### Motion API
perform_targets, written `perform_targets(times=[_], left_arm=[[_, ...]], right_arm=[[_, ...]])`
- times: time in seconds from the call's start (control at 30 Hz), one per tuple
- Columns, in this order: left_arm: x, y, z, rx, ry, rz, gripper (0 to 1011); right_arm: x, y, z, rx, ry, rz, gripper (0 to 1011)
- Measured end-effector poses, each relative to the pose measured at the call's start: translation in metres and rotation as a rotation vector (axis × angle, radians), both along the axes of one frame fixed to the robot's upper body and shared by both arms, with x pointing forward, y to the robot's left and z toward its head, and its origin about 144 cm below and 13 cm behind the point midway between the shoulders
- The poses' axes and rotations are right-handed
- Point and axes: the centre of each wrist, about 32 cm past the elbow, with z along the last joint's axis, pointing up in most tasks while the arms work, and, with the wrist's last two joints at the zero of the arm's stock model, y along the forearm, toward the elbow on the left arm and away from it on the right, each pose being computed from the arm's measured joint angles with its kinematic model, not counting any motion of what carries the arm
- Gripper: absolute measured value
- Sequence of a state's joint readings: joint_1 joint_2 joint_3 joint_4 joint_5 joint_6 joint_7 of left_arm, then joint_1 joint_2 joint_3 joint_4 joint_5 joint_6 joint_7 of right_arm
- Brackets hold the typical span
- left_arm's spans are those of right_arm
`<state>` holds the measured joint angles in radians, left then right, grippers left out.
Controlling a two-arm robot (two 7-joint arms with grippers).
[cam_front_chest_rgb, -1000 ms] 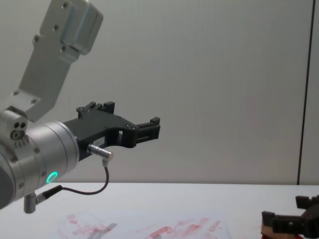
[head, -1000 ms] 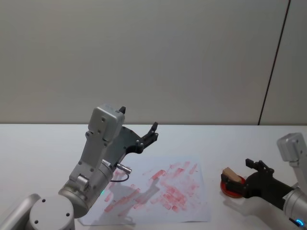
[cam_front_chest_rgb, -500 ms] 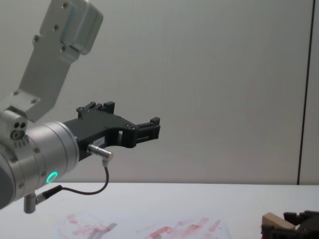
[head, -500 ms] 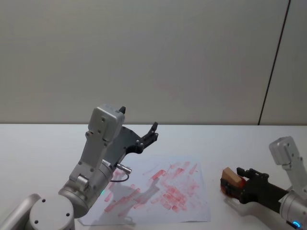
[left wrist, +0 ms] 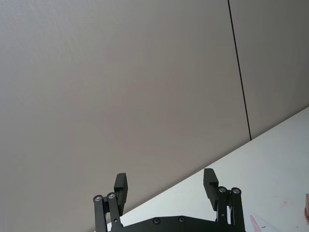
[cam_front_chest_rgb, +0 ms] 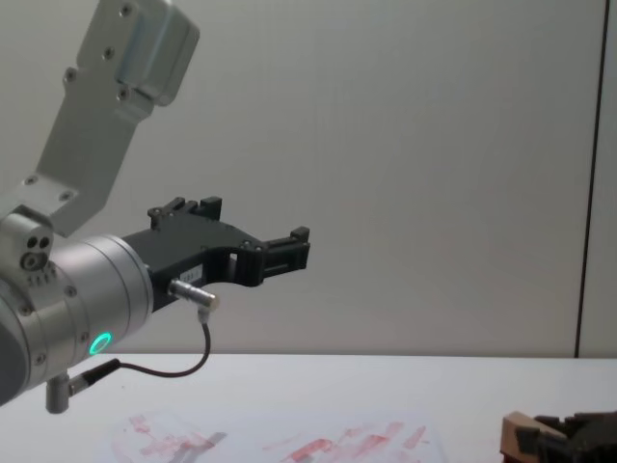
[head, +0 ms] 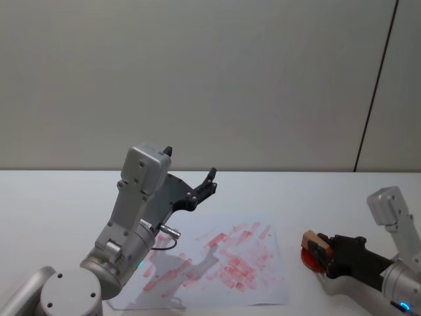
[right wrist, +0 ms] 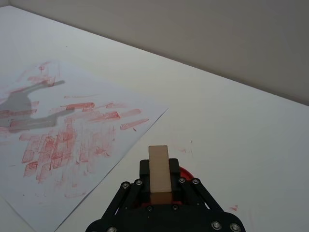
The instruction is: Use the one hand to pick up the stamp and affix it onto the A4 paper.
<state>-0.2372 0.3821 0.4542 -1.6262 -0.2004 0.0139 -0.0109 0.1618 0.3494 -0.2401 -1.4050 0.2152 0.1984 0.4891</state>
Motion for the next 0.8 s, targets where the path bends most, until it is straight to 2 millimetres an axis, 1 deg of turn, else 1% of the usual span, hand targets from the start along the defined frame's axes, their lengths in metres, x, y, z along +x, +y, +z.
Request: perform_targets(times=[0.2,0.37,0.57,0.8], left_arm=[[0.0,0.0,0.0,0.0,0.0,0.0,1002],[0.0,0.0,0.0,0.0,0.0,0.0,1002],[0.0,0.0,0.0,0.0,0.0,0.0,1002],[0.0,0.0,0.0,0.0,0.0,0.0,1002]], right_arm=[[0.001,0.003,0.005,0.01,-0.03,0.015,216],[0.004,0.008,0.011,0.022,-0.061,0.042,216],[0.009,0.023,0.018,0.032,-0.089,0.086,216],[0.016,0.038,0.019,0.029,-0.089,0.118,216]])
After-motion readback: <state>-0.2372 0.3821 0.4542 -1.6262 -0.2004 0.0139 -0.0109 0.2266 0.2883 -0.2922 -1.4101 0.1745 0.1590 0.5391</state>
